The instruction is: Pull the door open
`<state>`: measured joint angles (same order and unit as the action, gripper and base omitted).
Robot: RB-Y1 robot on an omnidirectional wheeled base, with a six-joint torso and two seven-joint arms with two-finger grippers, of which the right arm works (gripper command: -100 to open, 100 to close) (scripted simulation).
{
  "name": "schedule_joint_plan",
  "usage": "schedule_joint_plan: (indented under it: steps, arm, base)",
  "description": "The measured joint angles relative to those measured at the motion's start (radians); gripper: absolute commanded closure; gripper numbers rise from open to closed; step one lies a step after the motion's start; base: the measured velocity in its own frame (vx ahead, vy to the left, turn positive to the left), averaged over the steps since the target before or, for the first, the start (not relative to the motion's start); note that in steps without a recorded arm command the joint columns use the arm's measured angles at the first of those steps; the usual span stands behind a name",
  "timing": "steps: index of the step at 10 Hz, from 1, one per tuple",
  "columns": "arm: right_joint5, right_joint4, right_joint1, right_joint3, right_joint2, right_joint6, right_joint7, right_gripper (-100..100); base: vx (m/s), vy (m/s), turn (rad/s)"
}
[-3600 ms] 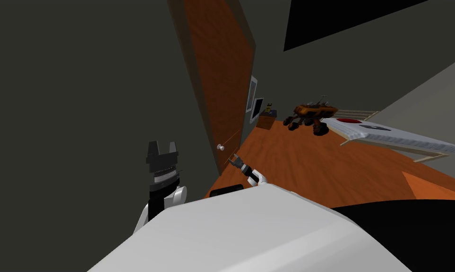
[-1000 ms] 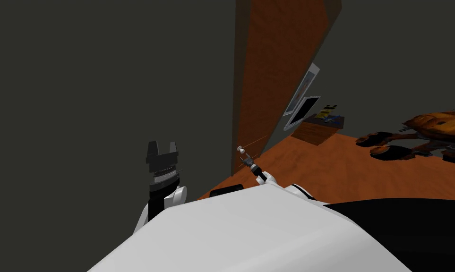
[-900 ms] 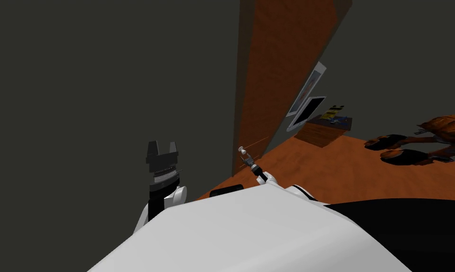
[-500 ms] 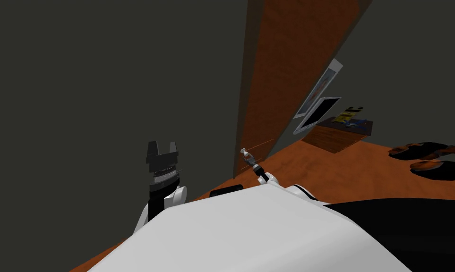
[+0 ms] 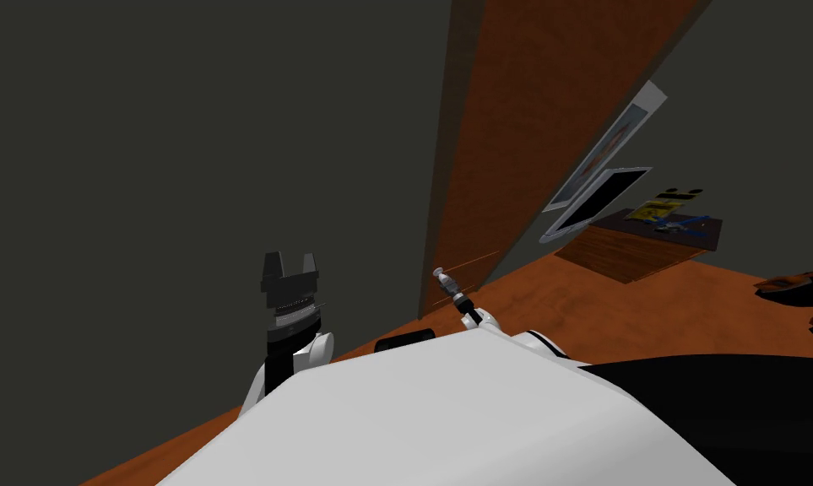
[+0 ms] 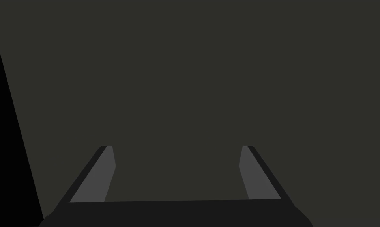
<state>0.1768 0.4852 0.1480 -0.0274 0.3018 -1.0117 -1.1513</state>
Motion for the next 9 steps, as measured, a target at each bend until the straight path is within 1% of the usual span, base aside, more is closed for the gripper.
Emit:
schedule_joint_plan:
  steps: [4,6,9]
  arm:
    - [0.000,-0.001,0.000,0.001,0.002,0.002,0.001,100]
    - [-0.009,0.000,-0.001,0.002,0.005,0.004,0.031,100]
    - [-0.029,0.008,-0.004,0.003,0.007,0.010,0.111,100]
  base:
    - [-0.002,-0.002,0.012]
    - [-0.020,-0.010,0.064]
    - [-0.031,-0.013,0.067]
